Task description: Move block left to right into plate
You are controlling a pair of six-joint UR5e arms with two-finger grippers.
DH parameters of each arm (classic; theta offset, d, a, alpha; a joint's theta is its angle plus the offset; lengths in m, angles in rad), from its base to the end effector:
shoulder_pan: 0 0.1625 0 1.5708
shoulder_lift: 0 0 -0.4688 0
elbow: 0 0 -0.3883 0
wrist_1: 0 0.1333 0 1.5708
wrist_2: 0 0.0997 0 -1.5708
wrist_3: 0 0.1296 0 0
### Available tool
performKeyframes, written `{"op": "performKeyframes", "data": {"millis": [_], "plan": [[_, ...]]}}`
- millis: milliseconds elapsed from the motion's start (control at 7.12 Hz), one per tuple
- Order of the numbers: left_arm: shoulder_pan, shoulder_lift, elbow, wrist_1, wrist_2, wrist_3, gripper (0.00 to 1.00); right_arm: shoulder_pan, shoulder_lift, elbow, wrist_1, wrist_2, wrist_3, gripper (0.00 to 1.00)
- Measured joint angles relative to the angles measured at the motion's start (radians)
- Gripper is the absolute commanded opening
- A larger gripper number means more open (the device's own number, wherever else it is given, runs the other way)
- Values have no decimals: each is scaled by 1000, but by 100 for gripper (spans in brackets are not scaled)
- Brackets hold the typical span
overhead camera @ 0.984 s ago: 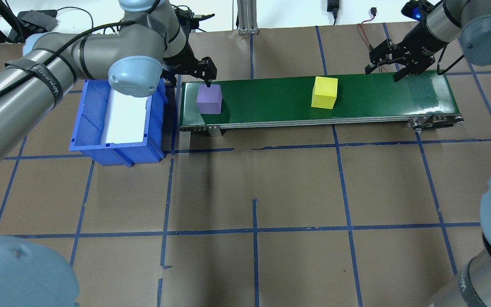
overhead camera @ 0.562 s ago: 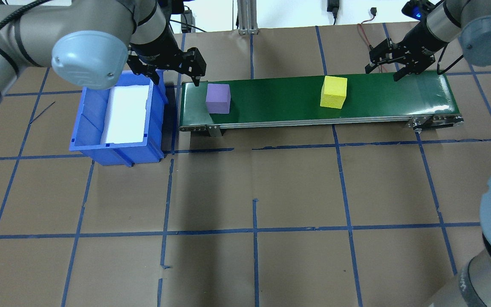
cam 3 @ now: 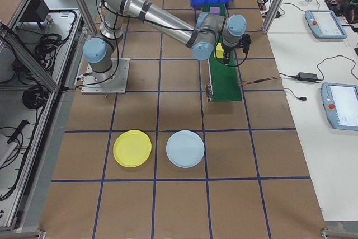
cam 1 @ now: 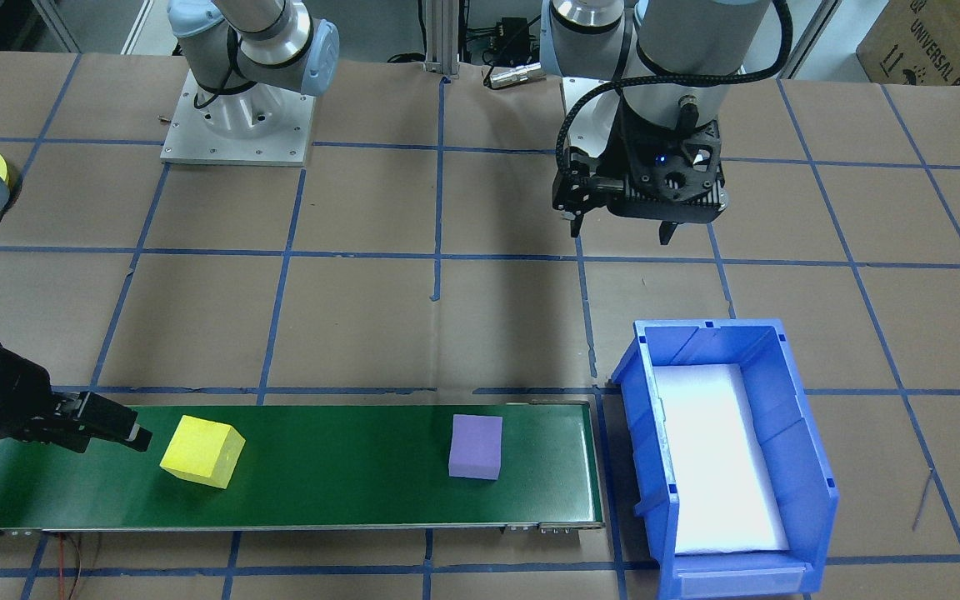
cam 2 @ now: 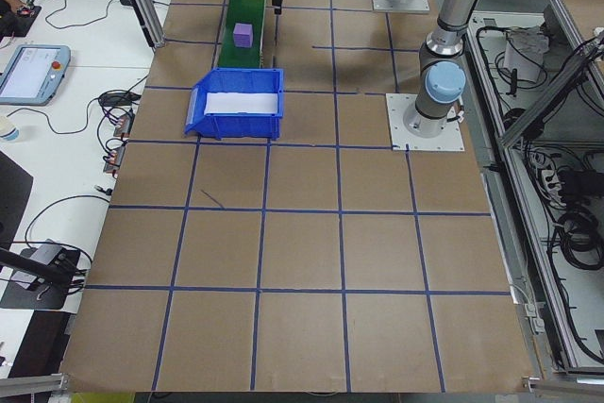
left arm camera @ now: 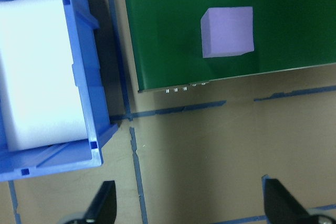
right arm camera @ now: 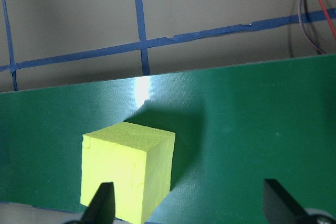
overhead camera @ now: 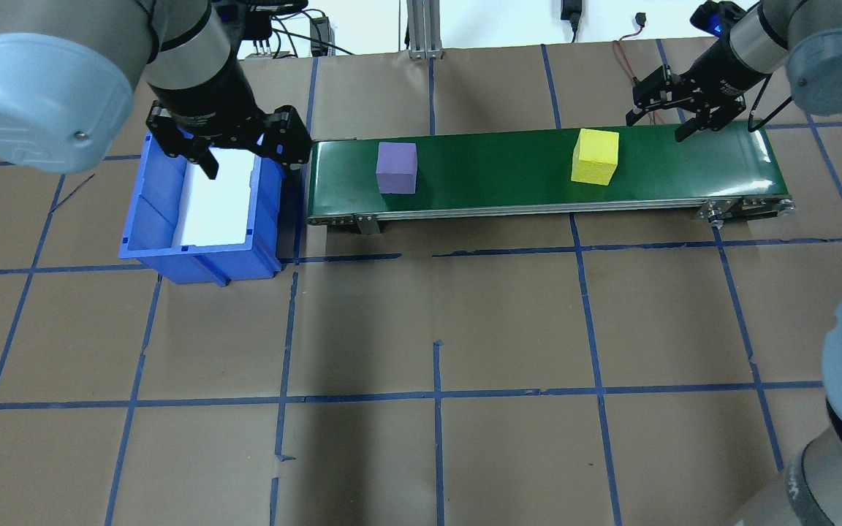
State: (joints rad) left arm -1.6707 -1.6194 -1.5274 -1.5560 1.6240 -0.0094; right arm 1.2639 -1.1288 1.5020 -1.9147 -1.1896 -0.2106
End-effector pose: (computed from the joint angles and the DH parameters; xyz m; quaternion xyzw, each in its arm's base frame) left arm -0.1768 -0.4968 0.5003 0.0451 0.9986 -0.0062 0.0263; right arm -0.0258 -0.6823 0.3215 0.0500 0.9805 -0.0346 0.1868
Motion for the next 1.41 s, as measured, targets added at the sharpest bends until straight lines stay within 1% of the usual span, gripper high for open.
{"op": "performKeyframes", "data": {"millis": [141,281,562,843,1124,1265,1405], "plan": [[19,23,-1,-21,16,10,100,0,3,0,-5,-1,3,99],[32,36,-4,-24,2,16,100,0,6,0,-8,-2,4,99],[75,45,-1,8,-41,19,100,0,16,1,-9,-4,11,99],[99,48,-2,34,-54,19,100,0,24,-3,-12,-2,18,99],[99,48,-5,74,-58,14,100,0,58,-4,-50,-15,19,99],[94,46,-5,83,-59,8,100,0,72,-3,-62,-38,19,93],[90,44,-5,87,-59,5,100,0,79,-2,-66,-63,19,63]]}}
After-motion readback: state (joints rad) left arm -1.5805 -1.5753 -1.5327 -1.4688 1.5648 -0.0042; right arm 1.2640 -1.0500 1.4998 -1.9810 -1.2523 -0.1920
